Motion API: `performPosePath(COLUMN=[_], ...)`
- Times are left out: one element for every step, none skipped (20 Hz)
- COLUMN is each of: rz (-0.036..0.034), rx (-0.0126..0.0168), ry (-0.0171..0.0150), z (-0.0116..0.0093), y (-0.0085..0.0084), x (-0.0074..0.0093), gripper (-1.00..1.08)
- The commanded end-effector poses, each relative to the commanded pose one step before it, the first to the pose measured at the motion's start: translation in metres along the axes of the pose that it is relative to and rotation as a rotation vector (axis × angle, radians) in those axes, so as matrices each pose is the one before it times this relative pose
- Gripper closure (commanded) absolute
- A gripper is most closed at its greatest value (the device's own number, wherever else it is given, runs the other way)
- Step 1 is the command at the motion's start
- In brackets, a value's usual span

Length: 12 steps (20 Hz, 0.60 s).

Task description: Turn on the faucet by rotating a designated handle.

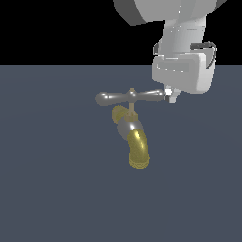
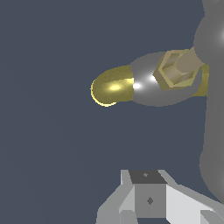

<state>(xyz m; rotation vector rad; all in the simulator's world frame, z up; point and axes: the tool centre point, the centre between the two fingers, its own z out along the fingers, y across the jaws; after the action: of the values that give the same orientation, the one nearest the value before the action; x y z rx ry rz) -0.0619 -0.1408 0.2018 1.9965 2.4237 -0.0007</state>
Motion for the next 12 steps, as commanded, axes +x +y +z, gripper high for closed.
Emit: performPosePath(rz=[-0.01713, -0.00441, -0.00345, -0.00248, -0.00154, 0.00000, 0.00000, 0.00000, 0.00000, 0.00000, 0.00000, 0.00000], rx=[0.00000, 0.00013, 0.00010, 0.00008, 0.00005, 0.00000, 0.00000, 0.00000, 0.00000, 0.00000, 0.00000, 0.00000], ry=[0.00093, 0.00024, 0.00019, 0.00014, 0.00009, 0.00000, 0.00000, 0.00000, 0.00000, 0.00000, 0.00000, 0.00000], z=[0.00269, 0.00071, 0.00055, 0.00040, 0.00024, 0.00007, 0.00000, 0.00000, 0.00000, -0.00010, 0.00000, 0.00000], y=[0.00269, 0.00069, 0.00054, 0.00039, 0.00025, -0.00005, 0.00000, 0.00000, 0.00000, 0.00000, 0.00276, 0.00277], x=[0.00051, 0.00018, 0.00014, 0.00011, 0.00008, -0.00020, 0.00000, 0.00000, 0.00000, 0.00029, -0.00037, -0.00037], gripper=[1.08, 1.08, 1.08, 1.08, 1.08, 1.08, 1.08, 1.08, 1.08, 1.08, 1.08, 1.08])
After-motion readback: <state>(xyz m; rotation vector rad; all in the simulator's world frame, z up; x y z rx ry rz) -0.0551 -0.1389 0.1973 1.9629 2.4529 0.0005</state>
